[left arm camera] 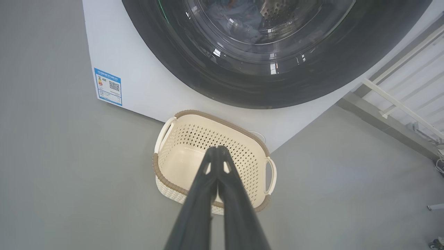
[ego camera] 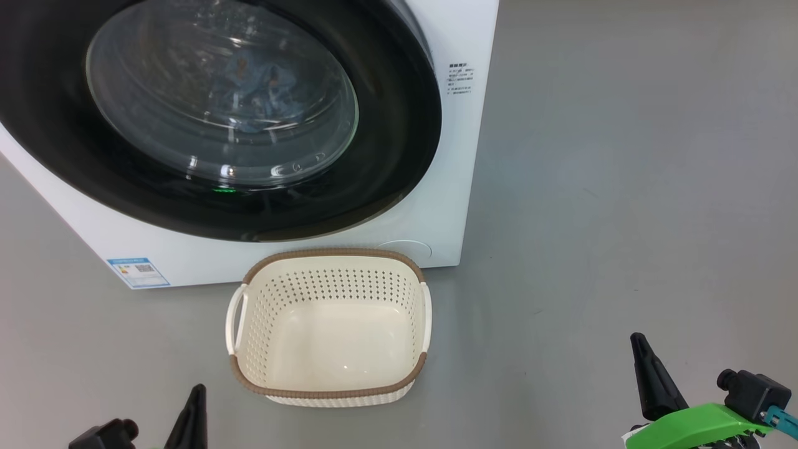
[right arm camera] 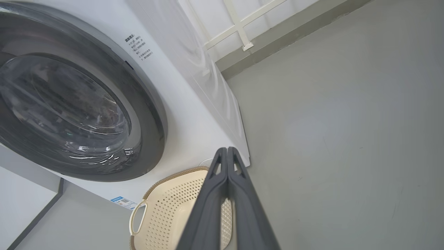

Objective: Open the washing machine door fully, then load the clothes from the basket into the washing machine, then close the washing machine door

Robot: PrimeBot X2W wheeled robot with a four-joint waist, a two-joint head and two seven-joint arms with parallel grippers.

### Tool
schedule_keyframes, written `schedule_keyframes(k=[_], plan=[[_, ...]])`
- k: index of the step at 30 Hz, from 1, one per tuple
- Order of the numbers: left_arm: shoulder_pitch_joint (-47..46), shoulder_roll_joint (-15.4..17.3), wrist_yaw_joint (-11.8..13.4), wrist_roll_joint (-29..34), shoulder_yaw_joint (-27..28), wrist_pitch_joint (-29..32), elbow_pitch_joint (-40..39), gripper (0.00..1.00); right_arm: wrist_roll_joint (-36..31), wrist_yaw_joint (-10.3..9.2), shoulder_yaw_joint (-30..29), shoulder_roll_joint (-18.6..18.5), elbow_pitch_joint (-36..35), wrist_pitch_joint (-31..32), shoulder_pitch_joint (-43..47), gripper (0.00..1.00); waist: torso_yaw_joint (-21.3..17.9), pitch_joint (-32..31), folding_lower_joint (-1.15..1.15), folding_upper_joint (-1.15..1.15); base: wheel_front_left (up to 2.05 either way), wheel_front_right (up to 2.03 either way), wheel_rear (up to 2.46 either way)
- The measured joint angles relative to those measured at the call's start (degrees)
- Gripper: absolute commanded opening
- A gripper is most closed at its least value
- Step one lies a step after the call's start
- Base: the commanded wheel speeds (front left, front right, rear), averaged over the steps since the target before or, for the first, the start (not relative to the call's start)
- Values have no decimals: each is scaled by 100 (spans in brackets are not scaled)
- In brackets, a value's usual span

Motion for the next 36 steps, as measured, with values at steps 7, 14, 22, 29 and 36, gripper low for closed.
schedule_keyframes(k=[7,14,22,29,36], plan=[[-8,-13,0,-348,92,109,-9,0,368,0,-33,9,-23,122,-1,0,-12,-31,0,0,0,0,0],[-10,-42,0,-697,156,211,-26,0,739,0,-101,23,-51,246,-2,0,-24,-62,0,0,0,0,0],[-12,-71,0,-1144,275,361,-54,0,1204,-1,-149,37,-79,380,-3,0,-39,-102,0,0,0,0,0],[-15,-137,0,-1495,346,461,-68,0,1578,-1,-175,58,-94,503,-4,0,-52,-133,0,0,0,0,0],[-37,-171,0,-1784,432,564,-86,0,1901,-1,-197,74,-114,604,-5,0,-62,-160,0,0,0,0,0]])
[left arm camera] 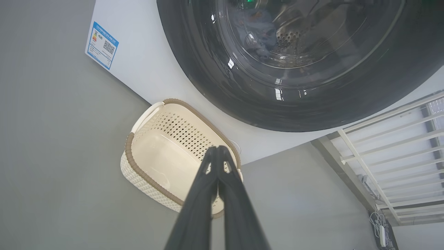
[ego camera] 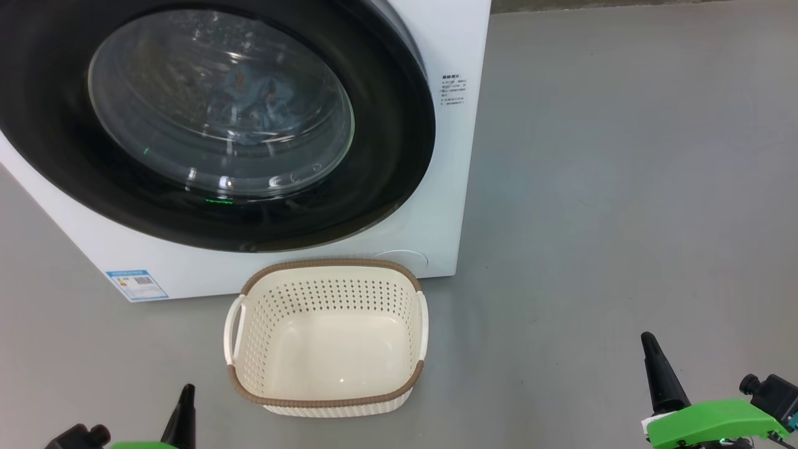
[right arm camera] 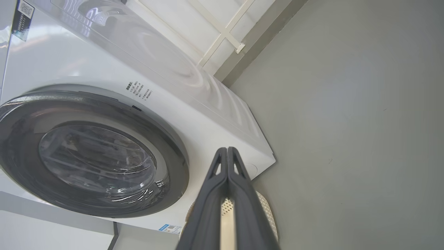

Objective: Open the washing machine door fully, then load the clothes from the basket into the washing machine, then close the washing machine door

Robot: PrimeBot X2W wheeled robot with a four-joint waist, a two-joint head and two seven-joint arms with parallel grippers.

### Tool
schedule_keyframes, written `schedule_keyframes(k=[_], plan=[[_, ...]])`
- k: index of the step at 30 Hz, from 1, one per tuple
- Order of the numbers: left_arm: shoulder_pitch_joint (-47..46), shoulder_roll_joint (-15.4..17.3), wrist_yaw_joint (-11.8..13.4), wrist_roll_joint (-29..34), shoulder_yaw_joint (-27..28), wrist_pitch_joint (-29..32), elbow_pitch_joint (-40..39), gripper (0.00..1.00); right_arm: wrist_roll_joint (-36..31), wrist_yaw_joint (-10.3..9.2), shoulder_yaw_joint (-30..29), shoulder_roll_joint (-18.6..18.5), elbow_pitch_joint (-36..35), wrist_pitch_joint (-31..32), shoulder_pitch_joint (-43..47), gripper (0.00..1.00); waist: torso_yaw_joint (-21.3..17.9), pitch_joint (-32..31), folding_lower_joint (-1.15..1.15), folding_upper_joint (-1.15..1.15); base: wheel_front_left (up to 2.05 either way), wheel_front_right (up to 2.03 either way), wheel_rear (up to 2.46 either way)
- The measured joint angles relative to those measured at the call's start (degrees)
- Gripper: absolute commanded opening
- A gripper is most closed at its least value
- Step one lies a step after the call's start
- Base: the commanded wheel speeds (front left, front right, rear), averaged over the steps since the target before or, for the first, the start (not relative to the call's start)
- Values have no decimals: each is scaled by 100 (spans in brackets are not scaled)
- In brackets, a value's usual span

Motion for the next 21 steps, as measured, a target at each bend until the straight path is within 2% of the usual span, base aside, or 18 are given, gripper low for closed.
schedule_keyframes(k=[21], plan=[[-28,-77,0,-1021,256,345,-58,0,1110,0,-147,85,-66,347,-3,0,-36,-94,0,0,0,0,0]])
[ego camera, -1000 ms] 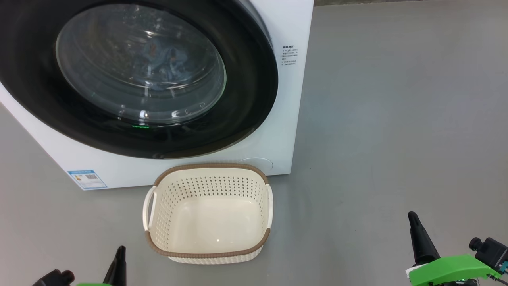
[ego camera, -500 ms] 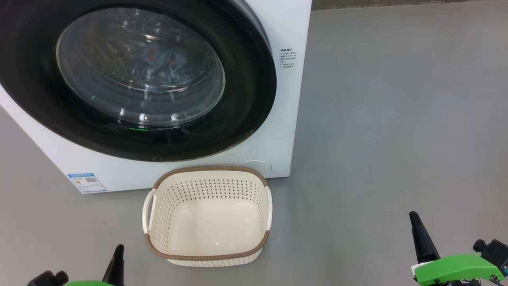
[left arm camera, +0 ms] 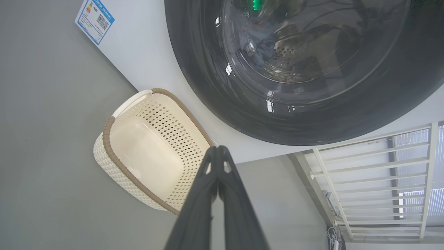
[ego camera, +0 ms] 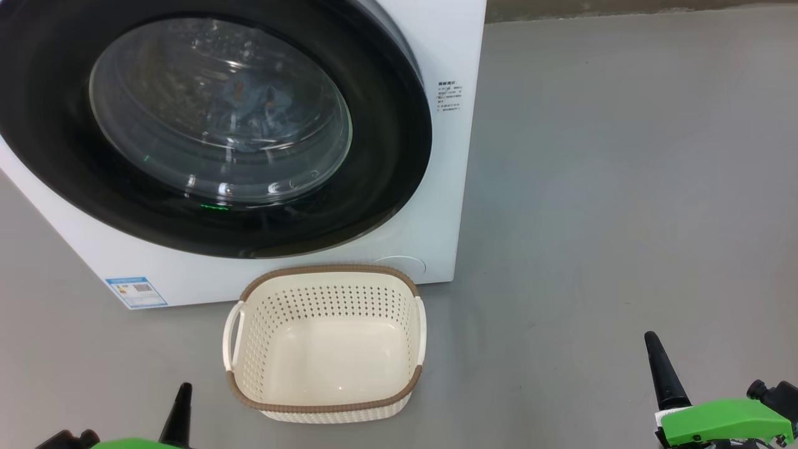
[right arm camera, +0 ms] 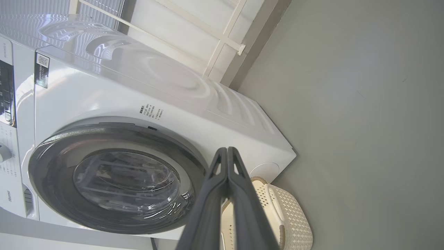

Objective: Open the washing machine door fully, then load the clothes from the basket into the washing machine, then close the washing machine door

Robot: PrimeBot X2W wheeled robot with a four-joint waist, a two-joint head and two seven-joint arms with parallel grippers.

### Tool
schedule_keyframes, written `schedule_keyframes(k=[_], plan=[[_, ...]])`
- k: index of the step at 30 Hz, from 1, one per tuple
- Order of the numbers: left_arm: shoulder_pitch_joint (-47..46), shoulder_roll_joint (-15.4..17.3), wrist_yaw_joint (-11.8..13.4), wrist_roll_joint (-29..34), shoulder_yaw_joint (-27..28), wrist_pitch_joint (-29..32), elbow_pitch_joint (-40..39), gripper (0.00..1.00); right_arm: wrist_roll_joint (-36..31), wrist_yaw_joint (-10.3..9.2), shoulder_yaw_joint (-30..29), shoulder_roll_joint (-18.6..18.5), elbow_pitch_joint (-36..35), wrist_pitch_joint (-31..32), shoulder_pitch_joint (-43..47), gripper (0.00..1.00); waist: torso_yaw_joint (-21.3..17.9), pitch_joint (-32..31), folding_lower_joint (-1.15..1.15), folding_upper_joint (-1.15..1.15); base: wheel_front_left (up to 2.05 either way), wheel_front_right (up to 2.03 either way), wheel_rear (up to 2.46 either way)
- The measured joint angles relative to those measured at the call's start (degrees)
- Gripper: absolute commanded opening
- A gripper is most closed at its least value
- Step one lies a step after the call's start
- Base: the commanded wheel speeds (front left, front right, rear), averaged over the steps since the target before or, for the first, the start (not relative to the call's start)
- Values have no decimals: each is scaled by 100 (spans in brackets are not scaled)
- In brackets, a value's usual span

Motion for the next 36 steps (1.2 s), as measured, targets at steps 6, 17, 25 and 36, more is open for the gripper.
schedule_keyframes(k=[6,17,25,36], plan=[[-15,-53,0,-263,76,102,-9,0,324,0,-24,13,-13,94,-1,0,-10,-27,0,0,0,0,0],[-87,-122,0,-843,219,266,-31,0,905,0,-90,32,-46,261,-4,0,-29,-76,0,0,0,0,0],[-99,-144,0,-1224,337,411,-41,0,1325,0,-163,48,-73,405,-14,0,-43,-111,0,0,0,0,0],[-114,-209,0,-1712,482,579,-68,0,1897,0,-207,68,-109,582,-18,0,-62,-160,0,0,0,0,0]])
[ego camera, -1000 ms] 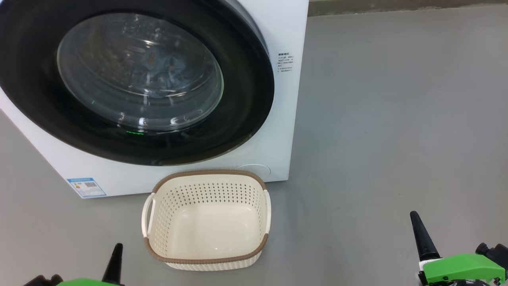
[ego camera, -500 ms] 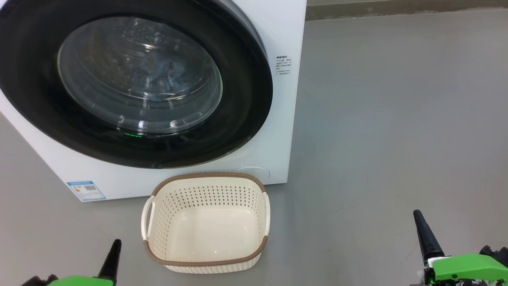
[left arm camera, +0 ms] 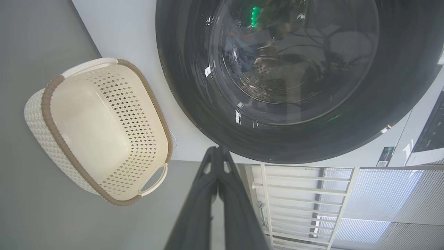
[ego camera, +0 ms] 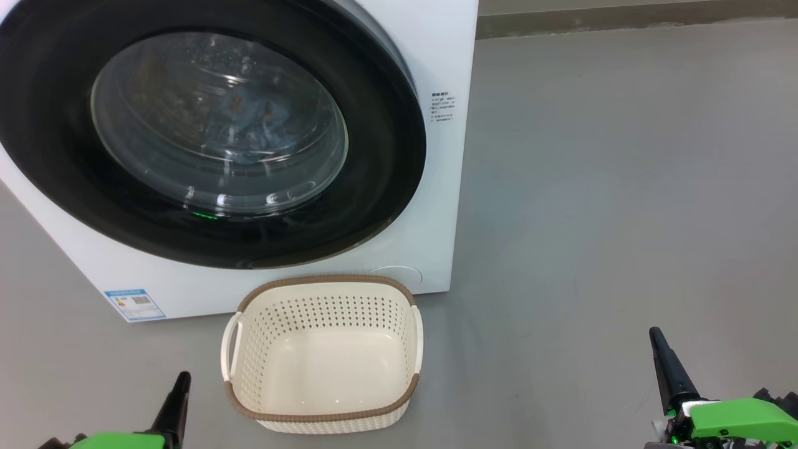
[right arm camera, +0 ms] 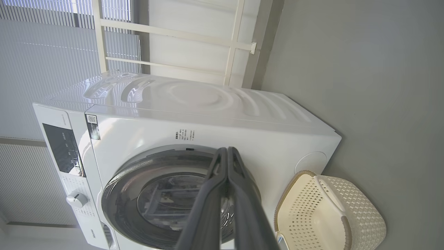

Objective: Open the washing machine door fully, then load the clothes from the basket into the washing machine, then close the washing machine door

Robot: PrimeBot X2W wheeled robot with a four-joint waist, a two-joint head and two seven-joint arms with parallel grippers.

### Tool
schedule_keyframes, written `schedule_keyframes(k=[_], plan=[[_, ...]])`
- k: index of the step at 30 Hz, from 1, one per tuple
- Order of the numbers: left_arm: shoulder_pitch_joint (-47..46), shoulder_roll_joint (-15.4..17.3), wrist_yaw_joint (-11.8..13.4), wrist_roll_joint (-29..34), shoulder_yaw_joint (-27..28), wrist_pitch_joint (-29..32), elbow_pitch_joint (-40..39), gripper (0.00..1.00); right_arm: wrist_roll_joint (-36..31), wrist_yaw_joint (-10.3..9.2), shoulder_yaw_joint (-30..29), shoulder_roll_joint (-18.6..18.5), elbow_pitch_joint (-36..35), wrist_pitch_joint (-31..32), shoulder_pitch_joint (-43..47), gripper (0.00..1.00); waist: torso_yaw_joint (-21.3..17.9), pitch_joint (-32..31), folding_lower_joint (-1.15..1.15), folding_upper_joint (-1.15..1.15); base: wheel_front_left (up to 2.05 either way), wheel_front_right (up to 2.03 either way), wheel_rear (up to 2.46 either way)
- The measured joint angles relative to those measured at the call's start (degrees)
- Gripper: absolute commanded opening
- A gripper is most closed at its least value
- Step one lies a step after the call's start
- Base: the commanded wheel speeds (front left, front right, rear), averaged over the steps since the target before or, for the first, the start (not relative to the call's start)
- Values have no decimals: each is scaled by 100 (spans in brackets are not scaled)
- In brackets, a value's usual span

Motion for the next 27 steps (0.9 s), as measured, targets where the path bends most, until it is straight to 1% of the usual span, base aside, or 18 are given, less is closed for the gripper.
schedule_keyframes(k=[13,27], plan=[[-96,-92,0,-641,168,227,-46,0,673,0,-92,45,-43,223,-3,0,-23,-57,0,0,0,0,0],[-99,-96,0,-660,207,234,-59,0,720,0,-126,53,-45,223,-4,0,-23,-58,0,0,0,0,0]])
